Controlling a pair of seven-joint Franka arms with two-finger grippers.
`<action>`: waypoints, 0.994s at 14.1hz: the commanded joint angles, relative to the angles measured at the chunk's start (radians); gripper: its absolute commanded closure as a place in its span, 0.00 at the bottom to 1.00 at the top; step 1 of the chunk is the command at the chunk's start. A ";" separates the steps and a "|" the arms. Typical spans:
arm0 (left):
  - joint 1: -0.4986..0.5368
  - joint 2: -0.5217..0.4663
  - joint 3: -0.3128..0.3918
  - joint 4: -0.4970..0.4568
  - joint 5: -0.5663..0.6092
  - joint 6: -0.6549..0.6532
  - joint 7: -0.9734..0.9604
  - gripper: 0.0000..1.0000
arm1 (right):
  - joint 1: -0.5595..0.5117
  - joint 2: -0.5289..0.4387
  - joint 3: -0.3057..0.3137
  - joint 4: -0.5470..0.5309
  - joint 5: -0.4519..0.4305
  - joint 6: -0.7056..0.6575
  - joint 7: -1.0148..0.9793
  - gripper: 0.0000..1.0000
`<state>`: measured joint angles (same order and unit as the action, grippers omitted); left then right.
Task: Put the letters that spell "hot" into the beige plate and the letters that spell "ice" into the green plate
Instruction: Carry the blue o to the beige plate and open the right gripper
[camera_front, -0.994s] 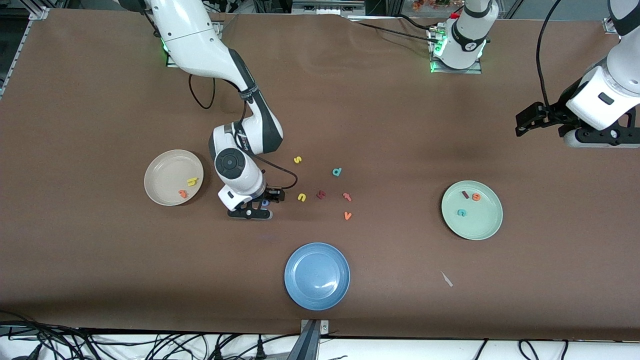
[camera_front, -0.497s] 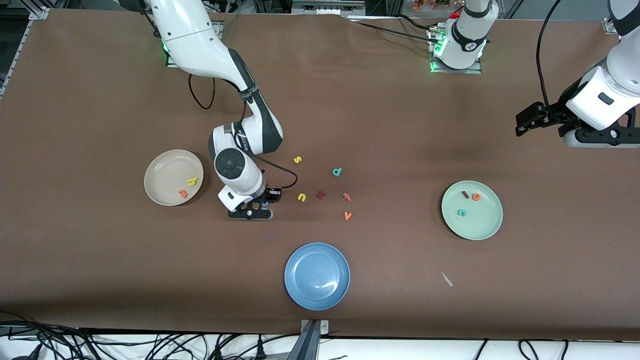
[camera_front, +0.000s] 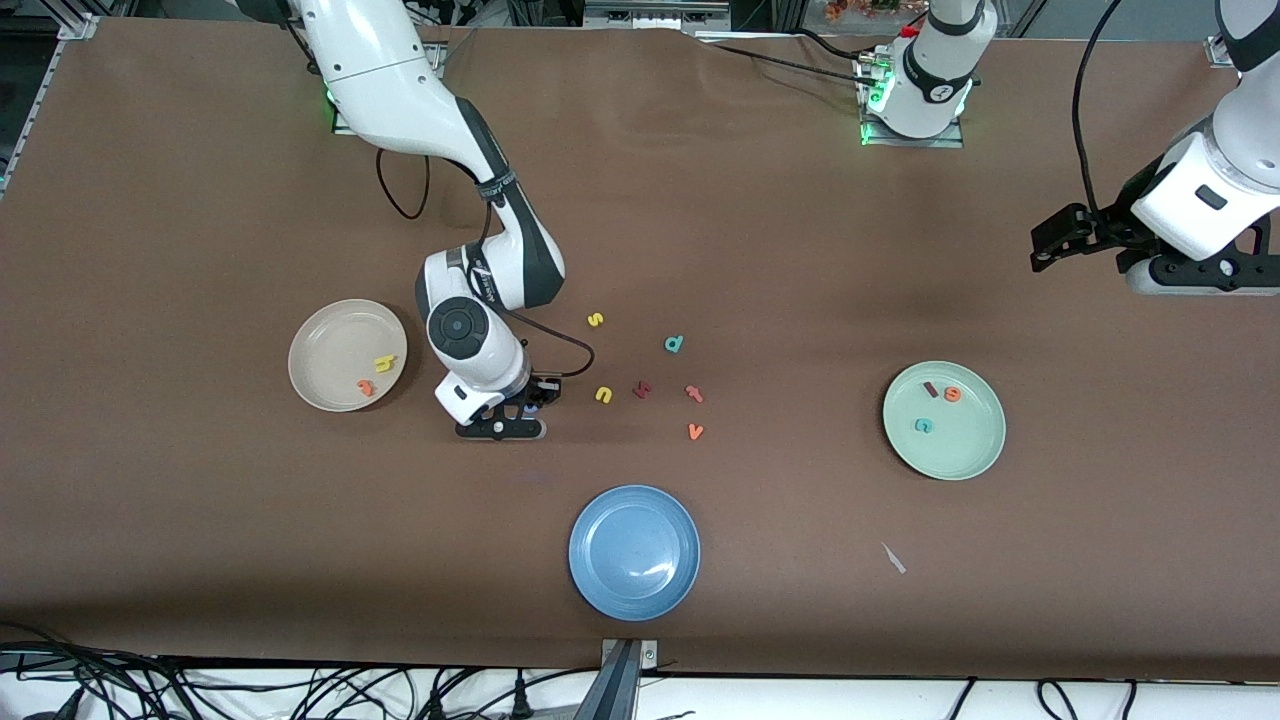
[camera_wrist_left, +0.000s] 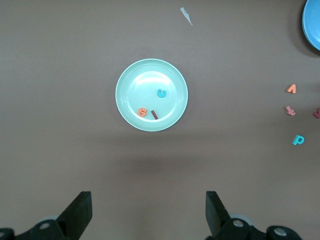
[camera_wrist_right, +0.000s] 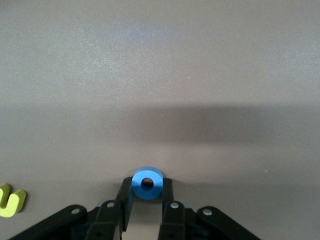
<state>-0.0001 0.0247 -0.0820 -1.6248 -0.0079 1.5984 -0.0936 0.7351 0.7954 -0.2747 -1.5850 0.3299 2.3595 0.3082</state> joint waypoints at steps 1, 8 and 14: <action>-0.001 0.017 -0.004 0.036 0.019 -0.025 0.015 0.00 | -0.002 0.010 -0.008 0.028 0.020 -0.023 -0.018 0.91; -0.001 0.017 -0.005 0.036 0.019 -0.026 0.015 0.00 | -0.026 -0.079 -0.139 0.045 0.012 -0.294 -0.157 0.92; -0.001 0.017 -0.005 0.036 0.019 -0.026 0.015 0.00 | -0.026 -0.332 -0.316 -0.321 0.014 -0.241 -0.407 0.93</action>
<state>-0.0018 0.0251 -0.0825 -1.6232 -0.0079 1.5967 -0.0936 0.6986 0.5883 -0.5471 -1.7236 0.3300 2.0627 -0.0145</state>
